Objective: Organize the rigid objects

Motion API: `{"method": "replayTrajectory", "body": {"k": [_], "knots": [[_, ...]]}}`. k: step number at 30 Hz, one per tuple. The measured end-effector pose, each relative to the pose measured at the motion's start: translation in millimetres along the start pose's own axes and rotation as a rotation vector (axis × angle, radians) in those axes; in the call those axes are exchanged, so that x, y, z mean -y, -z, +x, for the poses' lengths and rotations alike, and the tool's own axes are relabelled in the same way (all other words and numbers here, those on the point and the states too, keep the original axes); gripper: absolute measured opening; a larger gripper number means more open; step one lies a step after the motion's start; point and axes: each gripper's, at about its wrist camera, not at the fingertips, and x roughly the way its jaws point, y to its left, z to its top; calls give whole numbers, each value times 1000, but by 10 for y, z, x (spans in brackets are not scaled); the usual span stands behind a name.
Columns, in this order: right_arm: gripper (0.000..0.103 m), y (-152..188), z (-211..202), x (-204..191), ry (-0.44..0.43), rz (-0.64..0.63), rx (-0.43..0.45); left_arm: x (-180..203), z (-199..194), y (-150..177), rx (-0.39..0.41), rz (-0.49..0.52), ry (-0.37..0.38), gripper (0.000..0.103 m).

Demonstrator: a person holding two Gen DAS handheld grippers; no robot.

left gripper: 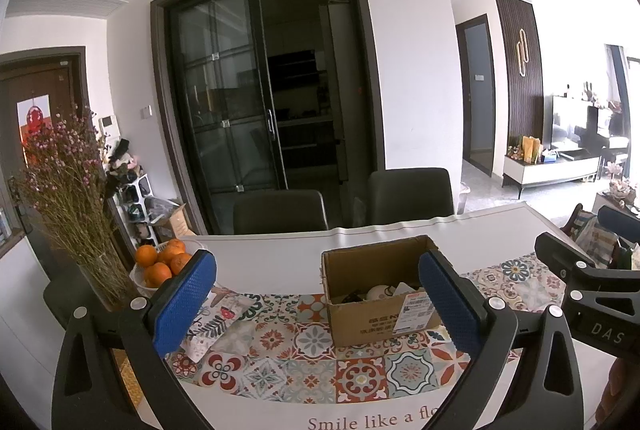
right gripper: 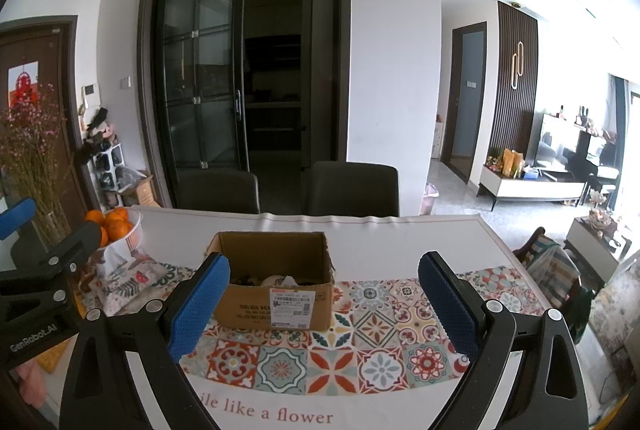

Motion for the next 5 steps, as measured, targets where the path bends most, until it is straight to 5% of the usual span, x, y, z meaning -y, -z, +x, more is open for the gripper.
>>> {"method": "replayTrajectory", "body": {"k": [5], "knots": [[96,6,-5,3,0,1,0,9,-23,-10,0,1,8,103]]}}
